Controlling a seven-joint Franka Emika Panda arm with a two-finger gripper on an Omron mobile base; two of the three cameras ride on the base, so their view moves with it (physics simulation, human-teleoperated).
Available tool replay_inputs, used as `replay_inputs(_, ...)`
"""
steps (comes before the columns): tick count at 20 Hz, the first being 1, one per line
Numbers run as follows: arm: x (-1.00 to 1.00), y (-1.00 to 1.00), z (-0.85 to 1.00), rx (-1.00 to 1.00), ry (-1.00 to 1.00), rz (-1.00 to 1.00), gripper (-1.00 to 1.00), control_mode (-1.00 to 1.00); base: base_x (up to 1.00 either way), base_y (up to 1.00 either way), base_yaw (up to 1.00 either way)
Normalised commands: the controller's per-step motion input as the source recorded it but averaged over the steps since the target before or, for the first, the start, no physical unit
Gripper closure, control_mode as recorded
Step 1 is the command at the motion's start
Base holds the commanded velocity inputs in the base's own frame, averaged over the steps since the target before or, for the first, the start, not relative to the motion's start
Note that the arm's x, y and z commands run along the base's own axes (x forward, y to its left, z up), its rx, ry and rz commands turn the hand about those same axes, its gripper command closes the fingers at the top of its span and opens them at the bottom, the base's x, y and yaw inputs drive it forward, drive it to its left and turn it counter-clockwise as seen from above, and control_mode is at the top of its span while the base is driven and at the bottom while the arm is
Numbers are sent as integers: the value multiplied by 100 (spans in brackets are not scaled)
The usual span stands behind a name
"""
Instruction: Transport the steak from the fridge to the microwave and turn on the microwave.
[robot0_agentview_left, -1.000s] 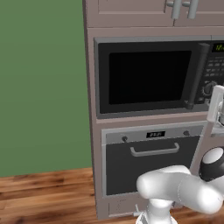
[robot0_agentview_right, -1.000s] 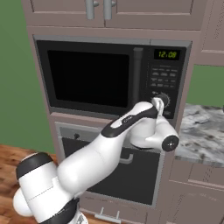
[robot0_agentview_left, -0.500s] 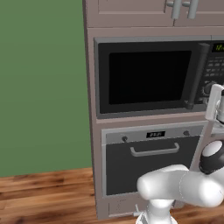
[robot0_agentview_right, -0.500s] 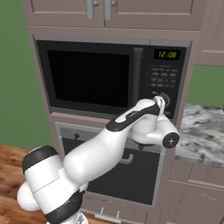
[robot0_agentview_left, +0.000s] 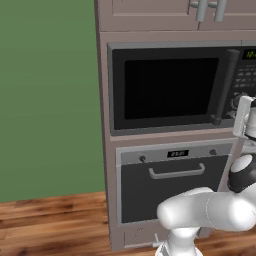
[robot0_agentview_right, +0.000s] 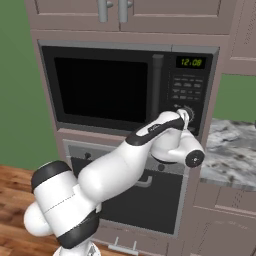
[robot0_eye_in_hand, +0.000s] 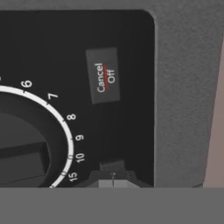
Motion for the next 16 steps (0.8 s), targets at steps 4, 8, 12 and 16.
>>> replay_inputs(4,20,-3,-6,0,0,-2,100,-100,0,0,0)
replay_inputs(8,21,0,-14,0,0,-2,100,-100,0,0,0)
replay_inputs(12,20,0,-21,0,0,-3,100,-100,0,0,0)
replay_inputs(16,17,0,-25,0,0,-3,100,-100,0,0,0)
